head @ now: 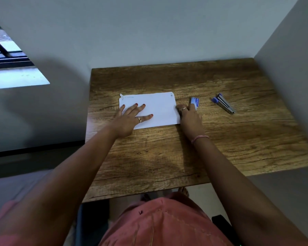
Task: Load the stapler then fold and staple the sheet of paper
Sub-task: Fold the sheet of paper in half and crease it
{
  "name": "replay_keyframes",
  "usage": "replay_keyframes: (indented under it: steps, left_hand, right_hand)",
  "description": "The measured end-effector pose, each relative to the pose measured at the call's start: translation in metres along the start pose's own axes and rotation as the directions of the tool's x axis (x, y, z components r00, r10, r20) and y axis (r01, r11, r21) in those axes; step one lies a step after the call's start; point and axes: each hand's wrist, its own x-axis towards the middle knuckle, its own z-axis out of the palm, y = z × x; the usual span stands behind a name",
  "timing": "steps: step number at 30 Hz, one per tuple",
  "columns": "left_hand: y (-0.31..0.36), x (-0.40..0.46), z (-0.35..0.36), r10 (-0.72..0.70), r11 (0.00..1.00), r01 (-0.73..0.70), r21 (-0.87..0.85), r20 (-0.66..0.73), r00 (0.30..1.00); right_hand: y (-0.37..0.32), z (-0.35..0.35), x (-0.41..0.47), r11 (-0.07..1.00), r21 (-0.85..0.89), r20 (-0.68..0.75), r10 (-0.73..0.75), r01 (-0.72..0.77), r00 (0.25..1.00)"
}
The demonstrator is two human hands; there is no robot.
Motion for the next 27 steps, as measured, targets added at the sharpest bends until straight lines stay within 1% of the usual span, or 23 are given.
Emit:
replay_keyframes:
  steps: [2, 4, 7, 8, 9, 10, 12, 14, 16, 19, 21, 24, 27]
  left_hand:
    - [0.001, 0.001, 0.001, -0.014, 1.000, 0.014, 0.004, 0.014, 1.000]
    - [0.002, 0.001, 0.002, -0.043, 0.999, 0.043, 0.000, 0.019, 0.999]
    - [0.014, 0.002, 0.008, -0.116, 0.993, 0.116, -0.006, -0.002, 0.993]
    - [0.020, 0.002, 0.010, -0.147, 0.989, 0.147, -0.017, -0.008, 0.989]
    - [0.026, 0.002, 0.012, -0.176, 0.984, 0.175, -0.032, -0.010, 0.984]
    - [0.029, 0.003, 0.013, -0.197, 0.979, 0.196, -0.045, -0.012, 0.980]
    - [0.030, 0.003, 0.014, -0.215, 0.975, 0.213, -0.058, -0.020, 0.976]
    - [0.027, 0.003, 0.013, -0.207, 0.976, 0.205, -0.068, -0.025, 0.978]
    - [0.025, 0.004, 0.011, -0.206, 0.975, 0.204, -0.085, -0.016, 0.978]
    - [0.025, 0.008, 0.009, -0.219, 0.968, 0.217, -0.126, -0.004, 0.976]
    - [0.024, 0.009, 0.010, -0.225, 0.966, 0.221, -0.130, -0.009, 0.974]
    - [0.024, 0.008, 0.011, -0.232, 0.966, 0.229, -0.120, -0.014, 0.973]
    - [0.024, 0.009, 0.013, -0.234, 0.966, 0.232, -0.118, -0.006, 0.972]
  right_hand:
    - [0.001, -0.005, 0.002, 0.995, 0.074, 0.027, 0.068, -0.070, 0.997]
    - [-0.003, -0.009, 0.000, 0.987, 0.112, -0.010, 0.119, -0.117, 0.993]
    - [-0.016, -0.011, -0.013, 0.989, 0.113, -0.215, 0.118, -0.096, 0.969]
    - [-0.021, -0.011, -0.019, 0.991, 0.117, -0.269, 0.093, -0.064, 0.959]
    - [-0.027, -0.009, -0.026, 0.990, 0.141, -0.285, 0.052, -0.012, 0.957]
    - [-0.034, -0.006, -0.036, 0.982, 0.180, -0.260, -0.005, 0.053, 0.966]
    - [-0.049, 0.004, -0.057, 0.954, 0.249, -0.136, -0.134, 0.164, 0.982]
    - [-0.062, 0.016, -0.076, 0.939, 0.266, -0.037, -0.218, 0.220, 0.975]
    - [-0.069, 0.025, -0.090, 0.944, 0.208, -0.002, -0.259, 0.254, 0.966]
    - [-0.071, 0.031, -0.096, 0.945, 0.038, 0.018, -0.325, 0.324, 0.945]
    - [-0.067, 0.030, -0.094, 0.939, -0.026, 0.027, -0.343, 0.343, 0.939]
    - [-0.057, 0.023, -0.089, 0.941, -0.079, 0.039, -0.328, 0.331, 0.944]
    - [-0.032, 0.012, -0.079, 0.960, -0.109, 0.014, -0.259, 0.259, 0.966]
